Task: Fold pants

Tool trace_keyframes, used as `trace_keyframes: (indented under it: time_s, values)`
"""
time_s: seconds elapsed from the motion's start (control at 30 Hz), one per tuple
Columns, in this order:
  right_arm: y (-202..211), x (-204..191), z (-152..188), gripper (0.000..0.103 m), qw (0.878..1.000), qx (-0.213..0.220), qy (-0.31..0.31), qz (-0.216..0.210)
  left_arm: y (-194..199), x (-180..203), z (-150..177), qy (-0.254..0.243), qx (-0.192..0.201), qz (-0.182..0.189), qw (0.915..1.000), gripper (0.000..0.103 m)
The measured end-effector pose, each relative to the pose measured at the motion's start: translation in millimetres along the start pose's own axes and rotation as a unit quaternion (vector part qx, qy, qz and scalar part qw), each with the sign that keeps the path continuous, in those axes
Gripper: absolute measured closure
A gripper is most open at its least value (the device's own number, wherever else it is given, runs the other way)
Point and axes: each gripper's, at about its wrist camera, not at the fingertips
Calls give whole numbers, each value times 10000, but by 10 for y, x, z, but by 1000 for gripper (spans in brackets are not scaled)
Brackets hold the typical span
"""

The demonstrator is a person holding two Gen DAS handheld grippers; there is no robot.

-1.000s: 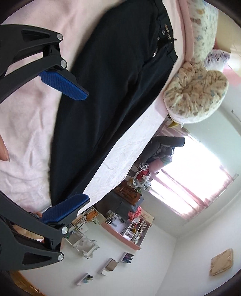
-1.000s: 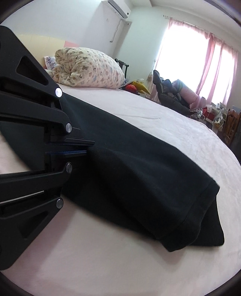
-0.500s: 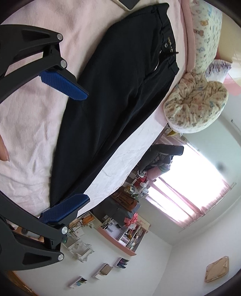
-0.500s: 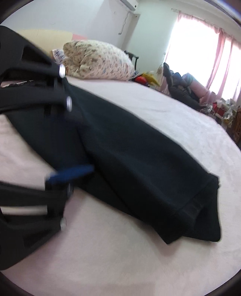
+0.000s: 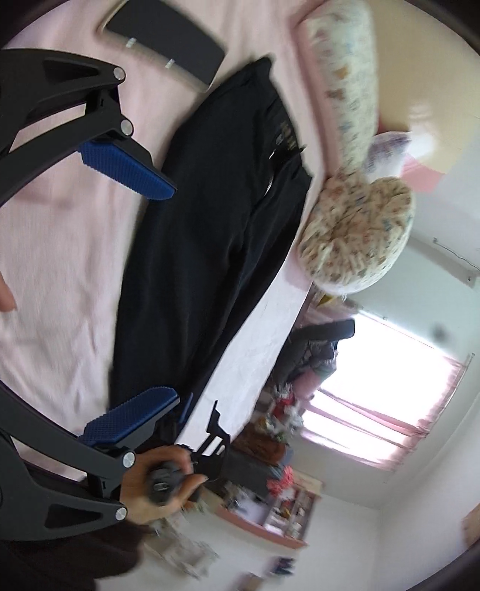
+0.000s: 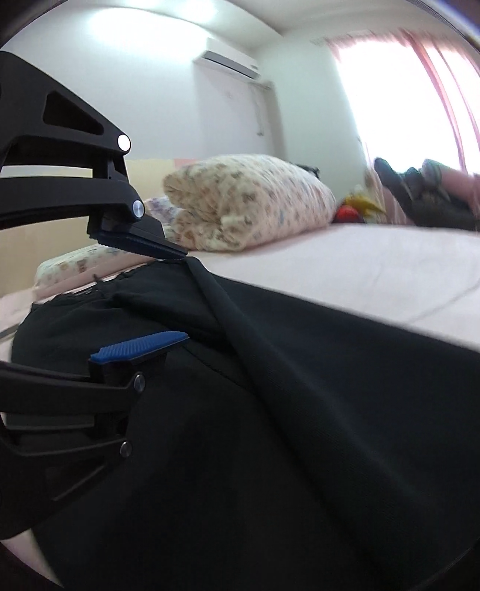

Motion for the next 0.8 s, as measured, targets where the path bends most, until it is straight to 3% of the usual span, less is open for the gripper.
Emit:
trace_keyframes:
  time_s: [0.1, 0.2, 0.23, 0.27, 0.37, 0.57, 0.7, 0.8]
  values:
    - [-175, 72, -10, 59, 9992, 237, -37, 328, 38, -75, -16, -119, 90, -254, 9996, 2]
    - [-253, 82, -93, 64, 9965, 608, 11, 576, 30, -173, -21, -3, 27, -269, 9996, 2]
    - [-232, 78, -142, 71, 9955, 704, 54, 637, 33, -205, -12, 61, 7, -231, 9997, 2]
    - [-243, 72, -159, 84, 9944, 754, 132, 724, 26, -228, -15, 118, -18, -193, 9997, 2]
    - [-267, 22, -169, 98, 9925, 783, 409, 843, -13, -294, -10, 257, -86, -184, 9995, 2]
    - [-96, -222, 65, 99, 9867, 532, 1468, 460, -111, -450, -37, 723, -294, -124, 9969, 2]
    - [37, -211, 285, 99, 9807, 137, 1929, 282, -223, -619, -150, 1470, -466, 208, 9878, 2]
    - [127, -125, 445, 99, 9738, -72, 2248, 328, -338, -642, -305, 1601, -612, 252, 9849, 2]
Point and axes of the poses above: each gripper's, at about its wrist camera, not at the fingertips, and y roughly against the way its jaws point, x to its right, z to its underside, and after that the axes turned 11 degrees about -z, right-handed
